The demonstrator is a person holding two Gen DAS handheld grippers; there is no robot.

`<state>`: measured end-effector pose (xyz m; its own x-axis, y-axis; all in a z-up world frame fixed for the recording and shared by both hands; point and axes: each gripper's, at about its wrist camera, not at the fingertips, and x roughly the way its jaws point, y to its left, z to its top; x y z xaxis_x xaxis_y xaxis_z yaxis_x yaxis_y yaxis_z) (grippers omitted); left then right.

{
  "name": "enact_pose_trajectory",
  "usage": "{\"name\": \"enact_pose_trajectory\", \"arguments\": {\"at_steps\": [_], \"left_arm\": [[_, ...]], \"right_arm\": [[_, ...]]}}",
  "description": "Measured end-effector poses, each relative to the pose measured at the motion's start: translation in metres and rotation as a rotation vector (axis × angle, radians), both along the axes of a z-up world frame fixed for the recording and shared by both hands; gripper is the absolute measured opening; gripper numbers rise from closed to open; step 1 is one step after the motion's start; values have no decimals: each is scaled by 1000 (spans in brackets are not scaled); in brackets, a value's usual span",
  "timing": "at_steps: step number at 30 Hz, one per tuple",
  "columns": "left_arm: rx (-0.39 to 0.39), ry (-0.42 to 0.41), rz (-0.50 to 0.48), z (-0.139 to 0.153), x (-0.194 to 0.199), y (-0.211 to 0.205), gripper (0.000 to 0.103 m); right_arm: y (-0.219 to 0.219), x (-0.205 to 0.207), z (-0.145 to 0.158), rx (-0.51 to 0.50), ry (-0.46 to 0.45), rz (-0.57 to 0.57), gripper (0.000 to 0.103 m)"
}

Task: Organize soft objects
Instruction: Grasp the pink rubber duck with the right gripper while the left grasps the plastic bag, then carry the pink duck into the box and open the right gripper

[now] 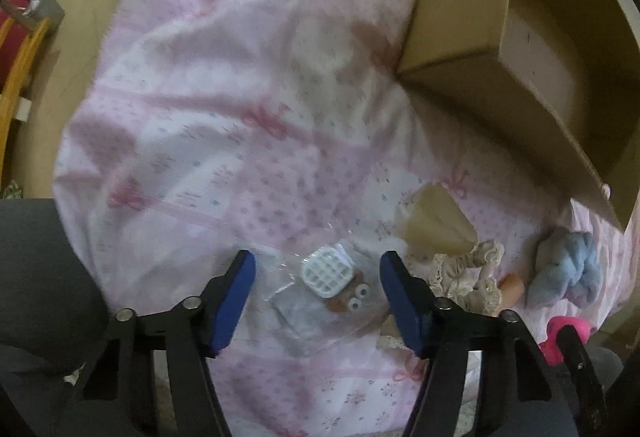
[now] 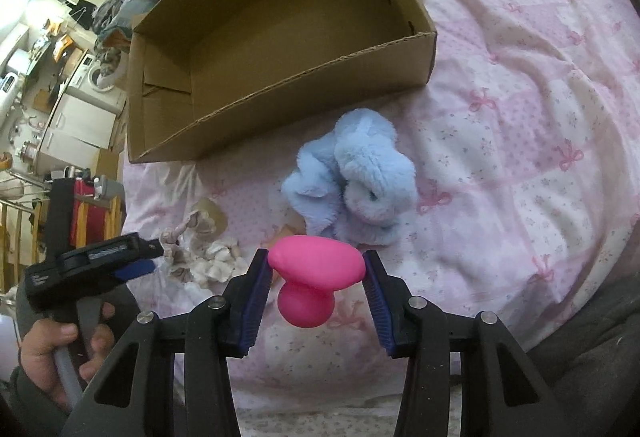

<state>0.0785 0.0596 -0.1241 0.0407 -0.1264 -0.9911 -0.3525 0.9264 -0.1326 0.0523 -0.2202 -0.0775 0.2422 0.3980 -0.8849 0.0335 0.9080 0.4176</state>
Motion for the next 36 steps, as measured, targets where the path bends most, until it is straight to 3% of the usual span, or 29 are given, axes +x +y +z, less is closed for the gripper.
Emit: {"name": "enact_pose_trajectory", "arguments": {"at_steps": [1, 3, 7, 10, 16, 24, 33, 36], "left_arm": [[4, 0, -12, -1, 1, -3, 61], [15, 1, -53, -5, 1, -10, 50], [19, -23, -78, -2, 0, -13, 21], [11, -43, -80, 3, -3, -13, 15], [92, -147, -115, 49, -14, -24, 14], [137, -381, -155, 141, -40, -47, 14], [166, -547, -231, 183, -6, -57, 14], [229, -591, -289, 189, 9, -67, 14]], "right_arm": [[-3, 0, 0, 2, 2, -2, 48], [-3, 1, 1, -1, 4, 0, 48], [-9, 1, 3, -10, 3, 17, 48], [-8, 0, 4, -16, -4, 29, 48], [-7, -3, 13, -12, -42, 45, 48], [-15, -7, 59, 19, -181, 48, 48], [-21, 18, 115, 18, -315, 64, 48], [-18, 32, 124, 3, -350, 74, 48]]}}
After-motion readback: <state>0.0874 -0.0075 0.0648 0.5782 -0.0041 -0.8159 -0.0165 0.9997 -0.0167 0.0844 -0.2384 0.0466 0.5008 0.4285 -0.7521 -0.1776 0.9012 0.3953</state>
